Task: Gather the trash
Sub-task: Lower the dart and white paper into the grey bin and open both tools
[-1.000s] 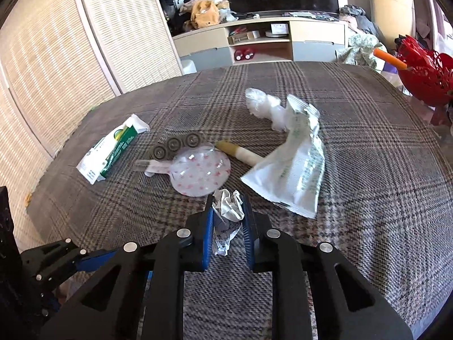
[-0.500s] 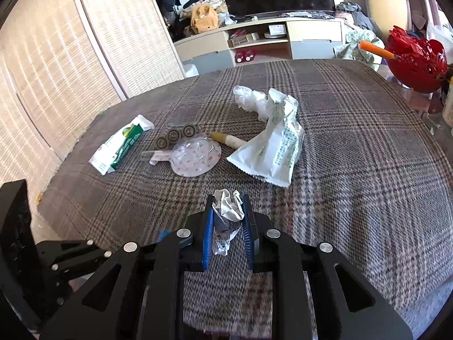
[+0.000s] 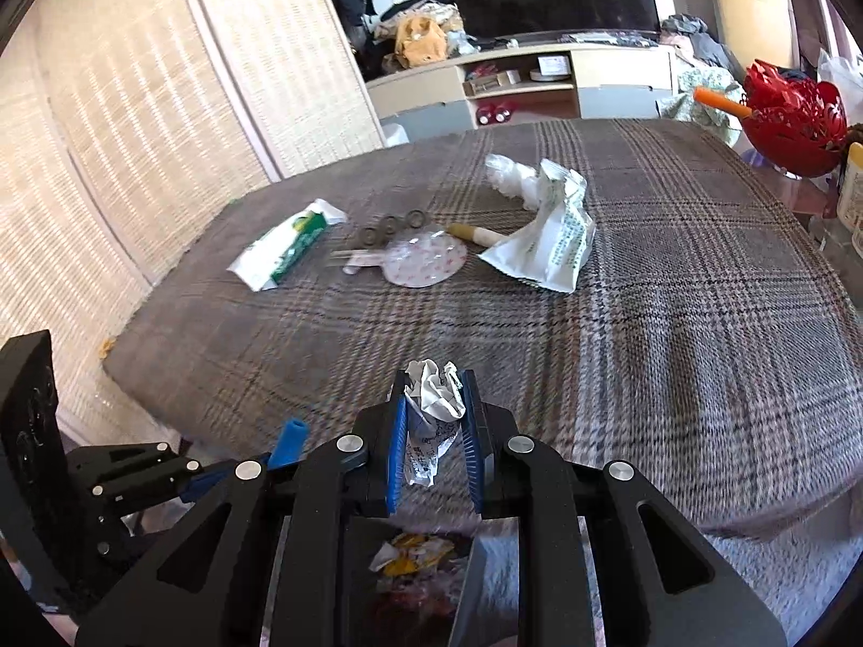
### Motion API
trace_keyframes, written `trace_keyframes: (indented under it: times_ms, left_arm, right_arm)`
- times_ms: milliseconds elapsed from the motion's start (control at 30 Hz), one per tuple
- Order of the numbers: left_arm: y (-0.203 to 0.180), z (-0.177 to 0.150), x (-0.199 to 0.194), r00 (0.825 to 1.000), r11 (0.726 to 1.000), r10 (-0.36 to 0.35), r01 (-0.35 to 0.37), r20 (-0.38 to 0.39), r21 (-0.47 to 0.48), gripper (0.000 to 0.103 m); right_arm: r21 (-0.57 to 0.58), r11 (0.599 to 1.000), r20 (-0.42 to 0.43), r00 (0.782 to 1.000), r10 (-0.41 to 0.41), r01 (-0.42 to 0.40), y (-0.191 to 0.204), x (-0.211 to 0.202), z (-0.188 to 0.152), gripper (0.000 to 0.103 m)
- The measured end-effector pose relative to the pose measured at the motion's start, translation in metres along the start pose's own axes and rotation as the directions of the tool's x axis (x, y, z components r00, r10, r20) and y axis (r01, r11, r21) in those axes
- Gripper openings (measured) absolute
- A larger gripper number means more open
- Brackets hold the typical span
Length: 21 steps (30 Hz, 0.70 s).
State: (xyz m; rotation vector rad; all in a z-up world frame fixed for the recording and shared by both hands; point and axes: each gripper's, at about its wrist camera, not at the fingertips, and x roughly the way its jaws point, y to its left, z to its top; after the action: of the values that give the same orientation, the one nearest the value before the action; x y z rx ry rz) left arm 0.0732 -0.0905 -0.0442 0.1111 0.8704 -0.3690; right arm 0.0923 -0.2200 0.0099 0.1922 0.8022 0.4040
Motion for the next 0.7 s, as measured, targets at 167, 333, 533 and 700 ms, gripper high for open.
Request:
trace_keyframes:
  times_ms: [167, 333, 533, 700]
  left_arm:
    - [-0.008, -0.017, -0.02, 1.0, 1.0, -0.002, 0.002, 0.019, -0.013, 0.01]
    - [-0.009, -0.039, -0.034, 1.0, 0.999, -0.005, 0.007, 0.029, -0.044, 0.01]
    - [-0.01, -0.072, -0.033, 0.999, 0.996, -0.038, 0.038, 0.009, -0.082, 0.01]
    - [-0.01, -0.095, -0.017, 0.997, 0.993, -0.065, 0.061, -0.04, -0.106, 0.01]
  right_arm:
    - [-0.02, 1.0, 0.022, 1.0, 0.007, -0.006, 0.011, -0.023, -0.013, 0.02]
    - [-0.027, 1.0, 0.039, 0.999, 0.006, -0.005, 0.021, -0.045, -0.028, 0.02]
    - [-0.027, 1.0, 0.022, 1.0, -0.005, 0.006, 0.027, -0.054, -0.051, 0.02]
    - [0.004, 1.0, -0.029, 1.0, -0.002, 0.002, 0.024, -0.043, -0.077, 0.02]
